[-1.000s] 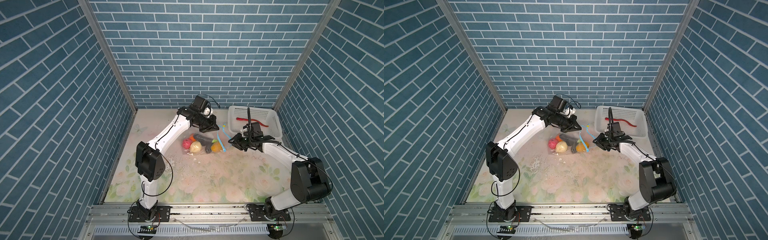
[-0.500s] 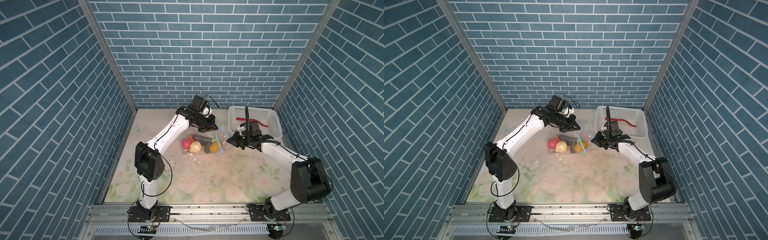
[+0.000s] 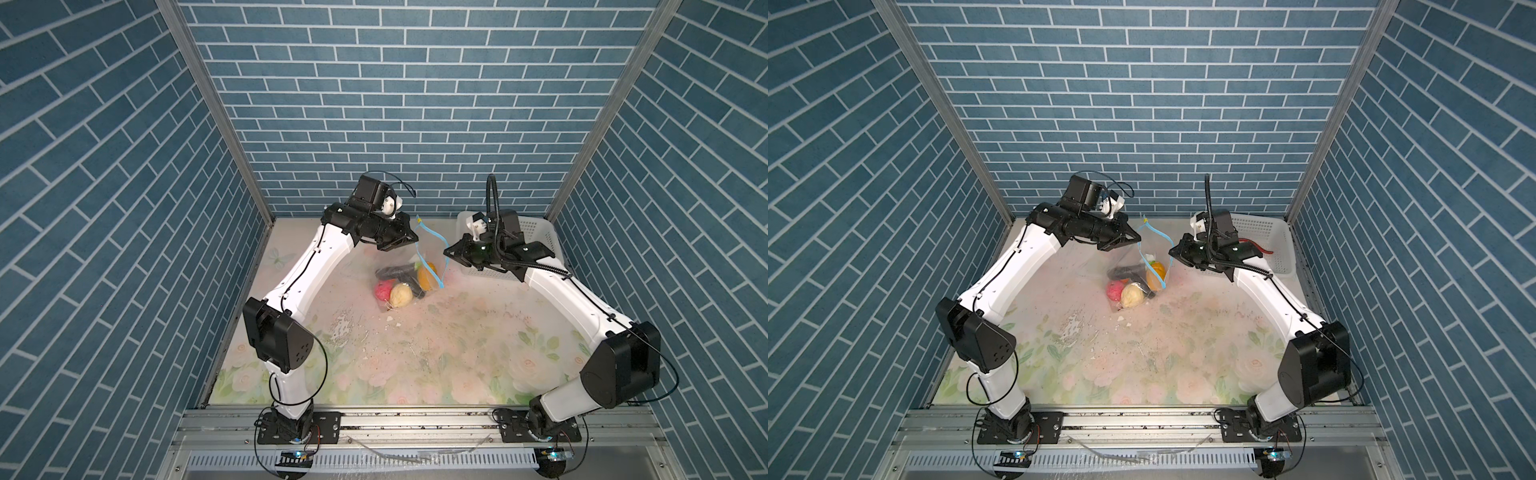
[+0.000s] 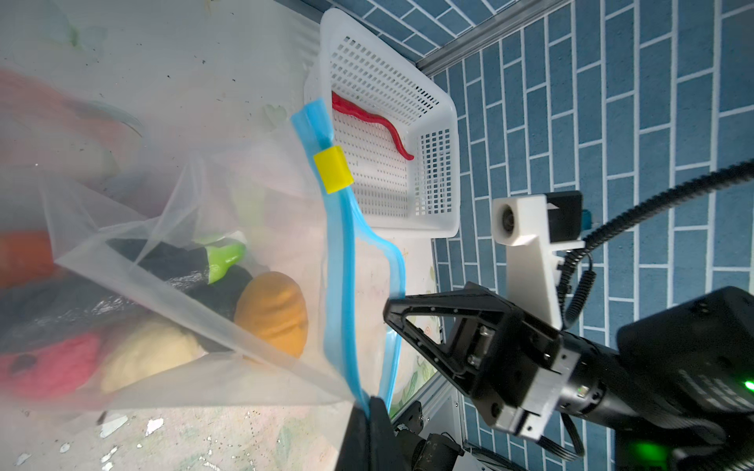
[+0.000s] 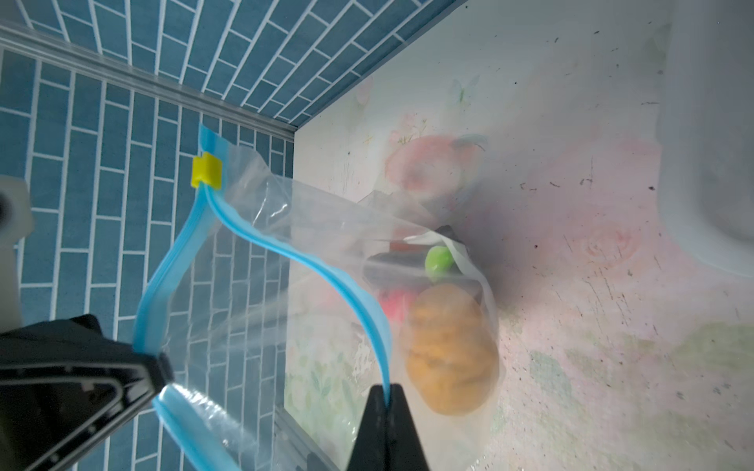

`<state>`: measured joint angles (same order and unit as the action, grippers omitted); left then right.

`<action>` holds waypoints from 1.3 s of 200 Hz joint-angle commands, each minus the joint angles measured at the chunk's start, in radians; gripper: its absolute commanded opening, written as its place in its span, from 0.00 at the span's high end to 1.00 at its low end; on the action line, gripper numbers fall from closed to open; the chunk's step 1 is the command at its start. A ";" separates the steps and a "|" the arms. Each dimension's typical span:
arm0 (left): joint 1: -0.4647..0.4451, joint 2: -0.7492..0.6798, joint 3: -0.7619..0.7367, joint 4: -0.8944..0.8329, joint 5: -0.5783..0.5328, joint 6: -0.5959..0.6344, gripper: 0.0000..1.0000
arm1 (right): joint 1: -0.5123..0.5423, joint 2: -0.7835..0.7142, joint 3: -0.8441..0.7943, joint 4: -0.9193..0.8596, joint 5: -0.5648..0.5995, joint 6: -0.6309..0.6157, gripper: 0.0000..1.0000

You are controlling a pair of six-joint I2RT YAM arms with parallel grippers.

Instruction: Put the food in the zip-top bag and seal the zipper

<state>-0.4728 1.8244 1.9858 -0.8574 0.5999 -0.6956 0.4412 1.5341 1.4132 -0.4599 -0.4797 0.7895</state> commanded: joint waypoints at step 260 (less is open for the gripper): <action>0.066 -0.126 -0.057 0.009 -0.013 -0.033 1.00 | 0.180 0.126 0.480 -0.279 0.113 -0.133 1.00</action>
<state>-0.4091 1.7000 1.9572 -0.8566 0.5854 -0.7227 0.6155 1.6501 1.9285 -0.7963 -0.3565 0.6392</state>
